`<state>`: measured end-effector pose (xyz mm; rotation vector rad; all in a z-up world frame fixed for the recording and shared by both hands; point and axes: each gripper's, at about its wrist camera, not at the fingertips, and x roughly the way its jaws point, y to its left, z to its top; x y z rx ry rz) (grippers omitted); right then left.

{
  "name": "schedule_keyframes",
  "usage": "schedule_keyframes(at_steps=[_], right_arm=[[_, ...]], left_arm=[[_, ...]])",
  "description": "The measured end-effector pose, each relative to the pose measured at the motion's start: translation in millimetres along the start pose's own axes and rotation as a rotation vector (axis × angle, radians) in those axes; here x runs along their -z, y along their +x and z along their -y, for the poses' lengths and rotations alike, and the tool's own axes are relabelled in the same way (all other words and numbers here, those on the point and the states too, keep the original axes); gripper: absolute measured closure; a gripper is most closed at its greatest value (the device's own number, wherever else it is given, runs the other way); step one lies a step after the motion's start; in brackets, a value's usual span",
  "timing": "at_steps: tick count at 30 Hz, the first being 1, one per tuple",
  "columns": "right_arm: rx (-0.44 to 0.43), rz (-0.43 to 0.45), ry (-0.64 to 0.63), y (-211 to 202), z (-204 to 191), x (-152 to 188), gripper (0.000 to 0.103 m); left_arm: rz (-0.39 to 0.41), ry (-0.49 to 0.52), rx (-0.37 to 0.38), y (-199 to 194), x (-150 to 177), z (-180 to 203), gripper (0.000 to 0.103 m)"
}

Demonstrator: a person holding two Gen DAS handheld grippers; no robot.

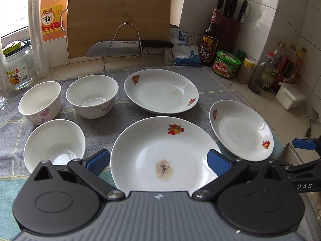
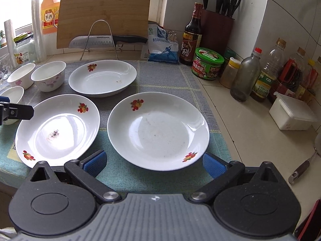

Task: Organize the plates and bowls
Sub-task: 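Move the left tool to the stained white plate and grasp its rim, then lift the stained plate with the left tool and carry it across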

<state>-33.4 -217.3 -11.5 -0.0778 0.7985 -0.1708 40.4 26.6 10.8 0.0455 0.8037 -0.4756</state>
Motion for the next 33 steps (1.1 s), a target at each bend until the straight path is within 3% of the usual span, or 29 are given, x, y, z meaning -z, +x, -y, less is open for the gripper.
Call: schedule_keyframes(at_steps=[13,18,26,33], right_arm=[[-0.073,-0.078,-0.02,58.1,31.7,25.9,0.0],[-0.118,-0.084,-0.028,72.7,42.8,28.5,0.0],[-0.201,-0.041,-0.074,83.7,50.1,24.4,0.0],[-0.242,0.022,-0.11,84.5,57.3,30.8,0.0]], left_arm=[[-0.02,0.063,-0.027,22.1,-18.5,31.8,0.001],[-0.038,0.066,0.002,36.4,-30.2,43.2,0.001],[-0.062,0.124,0.009,55.8,-41.8,64.3,0.001],[-0.099,0.189,0.101,75.8,-52.7,80.9,0.001]])
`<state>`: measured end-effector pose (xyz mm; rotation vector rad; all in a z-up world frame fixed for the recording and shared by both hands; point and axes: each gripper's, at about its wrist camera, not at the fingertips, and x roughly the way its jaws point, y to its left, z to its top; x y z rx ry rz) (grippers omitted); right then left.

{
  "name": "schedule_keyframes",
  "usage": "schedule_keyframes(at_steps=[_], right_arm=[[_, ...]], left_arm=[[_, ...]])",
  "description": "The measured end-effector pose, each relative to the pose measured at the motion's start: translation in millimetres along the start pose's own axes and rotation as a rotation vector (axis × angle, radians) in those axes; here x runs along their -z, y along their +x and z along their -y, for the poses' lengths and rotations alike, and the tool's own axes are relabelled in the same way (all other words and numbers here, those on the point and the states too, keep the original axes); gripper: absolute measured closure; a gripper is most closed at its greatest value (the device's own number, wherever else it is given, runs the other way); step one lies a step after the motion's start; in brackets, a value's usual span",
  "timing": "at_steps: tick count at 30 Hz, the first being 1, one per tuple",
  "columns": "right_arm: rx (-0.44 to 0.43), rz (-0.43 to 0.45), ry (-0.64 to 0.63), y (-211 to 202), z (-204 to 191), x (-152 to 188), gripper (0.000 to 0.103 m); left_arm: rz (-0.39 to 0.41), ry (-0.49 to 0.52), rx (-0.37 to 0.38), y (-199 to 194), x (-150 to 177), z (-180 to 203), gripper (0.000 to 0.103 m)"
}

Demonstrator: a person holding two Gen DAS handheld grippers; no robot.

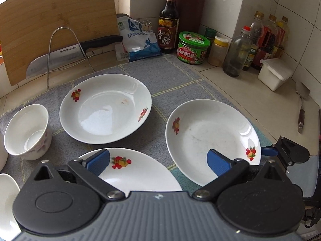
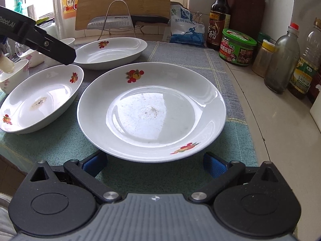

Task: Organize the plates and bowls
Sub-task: 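Lift the stained plate with the left tool and carry it across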

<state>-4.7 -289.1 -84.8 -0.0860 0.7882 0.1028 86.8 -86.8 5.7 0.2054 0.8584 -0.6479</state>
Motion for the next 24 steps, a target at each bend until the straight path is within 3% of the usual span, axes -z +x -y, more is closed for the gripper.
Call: schedule_keyframes(at_steps=[7,12,24], right_arm=[[-0.03,0.067,-0.027,-2.7,3.8,9.5,0.0],[-0.045,0.097,-0.04,-2.0,7.1,11.6,0.0],[-0.05,0.12,-0.051,1.2,11.3,10.9,0.0]], left_arm=[[-0.038,0.057,0.094,23.7,-24.0,10.1,0.001],[-0.054,0.134,0.083,44.5,-41.9,24.4,0.001],[-0.153,0.326,0.182,104.9,-69.8,35.8,0.004]])
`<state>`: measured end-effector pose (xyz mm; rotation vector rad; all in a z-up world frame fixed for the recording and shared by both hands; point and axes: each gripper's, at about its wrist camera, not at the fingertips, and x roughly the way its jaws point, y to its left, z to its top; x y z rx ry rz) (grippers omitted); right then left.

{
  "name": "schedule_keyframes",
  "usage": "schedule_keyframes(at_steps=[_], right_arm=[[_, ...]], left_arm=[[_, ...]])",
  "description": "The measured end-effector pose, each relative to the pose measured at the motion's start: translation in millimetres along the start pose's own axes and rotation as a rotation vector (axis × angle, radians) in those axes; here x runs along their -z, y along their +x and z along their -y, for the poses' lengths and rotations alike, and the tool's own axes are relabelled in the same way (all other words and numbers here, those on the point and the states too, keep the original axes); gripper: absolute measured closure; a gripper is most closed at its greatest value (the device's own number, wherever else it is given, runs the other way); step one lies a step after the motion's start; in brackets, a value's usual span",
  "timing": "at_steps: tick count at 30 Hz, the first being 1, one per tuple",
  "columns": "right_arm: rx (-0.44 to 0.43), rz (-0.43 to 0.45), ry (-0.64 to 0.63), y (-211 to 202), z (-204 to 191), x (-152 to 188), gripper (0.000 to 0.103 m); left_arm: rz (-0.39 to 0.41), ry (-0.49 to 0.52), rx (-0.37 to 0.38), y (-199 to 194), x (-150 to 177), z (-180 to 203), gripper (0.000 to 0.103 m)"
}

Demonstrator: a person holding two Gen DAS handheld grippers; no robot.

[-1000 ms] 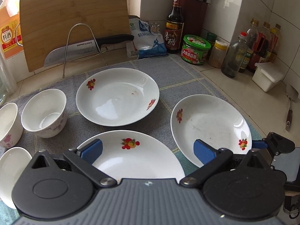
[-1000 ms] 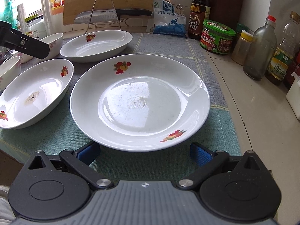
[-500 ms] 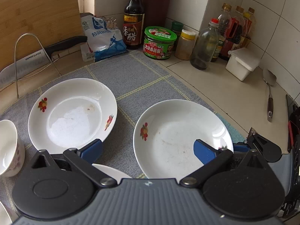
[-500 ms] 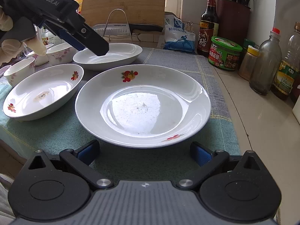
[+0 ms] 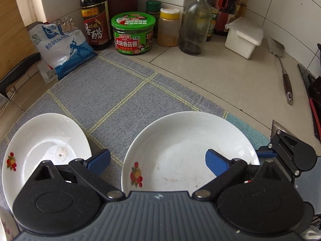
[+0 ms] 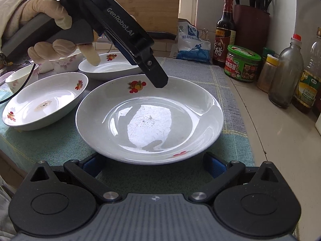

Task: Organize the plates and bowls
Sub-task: 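Lift the stained plate with the left tool and carry it across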

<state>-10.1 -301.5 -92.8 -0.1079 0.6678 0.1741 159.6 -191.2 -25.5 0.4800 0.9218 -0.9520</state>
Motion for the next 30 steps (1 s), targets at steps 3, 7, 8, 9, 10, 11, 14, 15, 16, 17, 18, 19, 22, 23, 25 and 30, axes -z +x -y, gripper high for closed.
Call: schedule_keyframes(at_steps=[3,7,8,9,10,11,14,15,16,17,18,19,22,23,25,30], right_arm=[[0.001,0.005,-0.001,-0.6,-0.4,1.1,0.0],[-0.007,0.004,-0.008,-0.1,0.2,0.5,0.0],[-0.007,0.003,-0.009,-0.1,0.3,0.4,0.0],[-0.007,0.002,-0.009,-0.2,0.2,0.3,0.0],[-0.005,-0.001,-0.008,-0.1,-0.1,0.0,0.0],[-0.004,-0.003,-0.008,0.1,-0.3,-0.5,0.0],[-0.005,-0.007,-0.012,1.1,-1.3,-2.1,0.0],[-0.005,-0.009,-0.01,1.4,-1.4,-2.7,0.0],[-0.005,-0.011,-0.01,1.6,-1.7,-2.9,0.0],[-0.003,-0.012,-0.012,1.7,-2.3,-3.2,0.0],[-0.002,-0.013,-0.013,1.7,-2.8,-3.5,0.0],[-0.001,-0.013,-0.017,1.6,-3.5,-3.7,0.0],[0.005,-0.017,-0.028,1.8,-5.5,-5.4,0.0],[0.004,-0.018,-0.03,1.8,-6.1,-5.9,0.0],[0.009,-0.023,-0.036,2.5,-7.2,-7.1,0.0],[0.011,-0.039,-0.031,3.2,-7.2,-10.0,0.0]], left_arm=[[-0.041,0.032,0.027,11.7,-7.0,-3.3,0.007],[-0.127,0.038,0.098,27.5,-13.0,-8.9,0.016],[-0.147,0.043,0.112,31.1,-13.9,-9.9,0.017],[-0.158,0.048,0.119,33.4,-14.2,-10.7,0.017],[-0.167,0.055,0.118,35.4,-14.7,-11.1,0.017],[-0.175,0.063,0.115,37.2,-15.3,-11.6,0.017],[-0.202,0.061,0.132,41.8,-17.6,-14.0,0.017],[-0.213,0.06,0.139,43.5,-18.5,-14.7,0.017],[-0.217,0.062,0.141,44.3,-18.9,-14.8,0.017],[-0.226,0.066,0.148,45.7,-19.9,-15.1,0.017],[-0.235,0.066,0.16,46.8,-20.2,-15.4,0.017],[-0.247,0.062,0.181,48.5,-21.7,-17.2,0.021],[-0.267,0.074,0.202,50.3,-22.7,-18.3,0.022],[-0.272,0.079,0.206,50.9,-22.9,-18.6,0.023],[-0.283,0.087,0.212,52.0,-24.0,-18.8,0.023],[-0.301,0.103,0.216,52.6,-25.0,-18.6,0.023]])
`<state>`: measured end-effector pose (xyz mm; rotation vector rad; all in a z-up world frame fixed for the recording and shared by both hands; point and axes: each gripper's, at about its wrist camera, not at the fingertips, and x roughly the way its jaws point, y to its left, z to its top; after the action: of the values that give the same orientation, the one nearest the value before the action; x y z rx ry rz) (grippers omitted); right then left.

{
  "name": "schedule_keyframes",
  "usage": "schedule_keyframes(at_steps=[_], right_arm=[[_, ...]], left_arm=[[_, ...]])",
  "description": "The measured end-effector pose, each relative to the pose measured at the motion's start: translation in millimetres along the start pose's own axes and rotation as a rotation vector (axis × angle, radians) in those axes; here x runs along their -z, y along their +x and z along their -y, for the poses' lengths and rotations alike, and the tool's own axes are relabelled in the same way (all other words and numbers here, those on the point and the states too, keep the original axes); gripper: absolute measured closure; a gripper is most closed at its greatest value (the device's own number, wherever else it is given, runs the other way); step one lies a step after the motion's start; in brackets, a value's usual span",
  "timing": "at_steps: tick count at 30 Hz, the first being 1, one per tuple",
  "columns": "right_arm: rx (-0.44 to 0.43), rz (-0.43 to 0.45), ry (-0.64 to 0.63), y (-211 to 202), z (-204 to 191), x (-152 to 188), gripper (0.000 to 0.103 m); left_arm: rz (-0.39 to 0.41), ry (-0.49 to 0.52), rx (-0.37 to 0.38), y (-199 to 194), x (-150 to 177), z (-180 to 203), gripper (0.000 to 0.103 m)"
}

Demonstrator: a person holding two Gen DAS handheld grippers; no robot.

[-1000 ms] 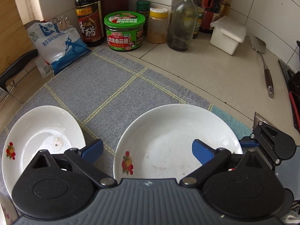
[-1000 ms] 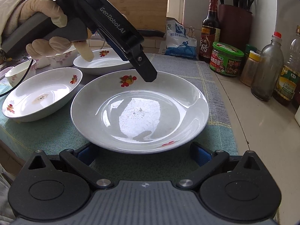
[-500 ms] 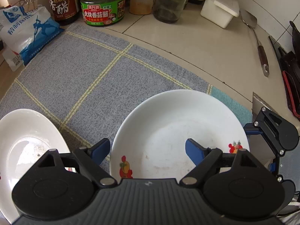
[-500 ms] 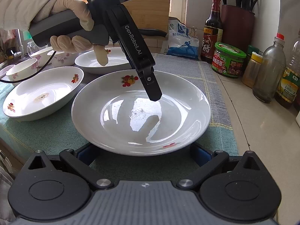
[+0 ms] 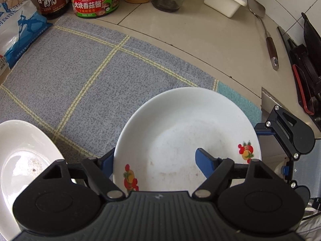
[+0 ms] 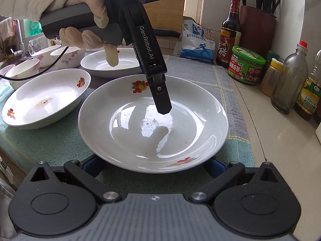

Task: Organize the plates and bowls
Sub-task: 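Lift the stained plate with the left tool and carry it across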

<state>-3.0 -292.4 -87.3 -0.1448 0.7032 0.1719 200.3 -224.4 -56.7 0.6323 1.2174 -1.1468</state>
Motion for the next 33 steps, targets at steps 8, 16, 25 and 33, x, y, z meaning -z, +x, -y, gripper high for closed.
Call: schedule_keyframes(at_steps=[8,16,25,33], right_arm=[[0.004,-0.024,0.006,0.9,1.3,-6.3,0.0],[0.003,-0.032,-0.011,4.5,14.2,-19.6,0.0],[-0.004,-0.032,-0.033,24.6,42.9,-41.0,0.0],[-0.012,-0.037,-0.046,46.5,69.8,-54.4,0.0]], left_arm=[[0.014,0.012,-0.002,-4.5,-3.3,-0.3,0.023],[0.058,-0.003,0.002,-13.3,-19.9,-9.5,0.023],[0.106,-0.027,-0.007,-12.5,-51.1,-30.8,0.023],[0.121,-0.039,-0.022,-3.1,-76.7,-47.1,0.023]])
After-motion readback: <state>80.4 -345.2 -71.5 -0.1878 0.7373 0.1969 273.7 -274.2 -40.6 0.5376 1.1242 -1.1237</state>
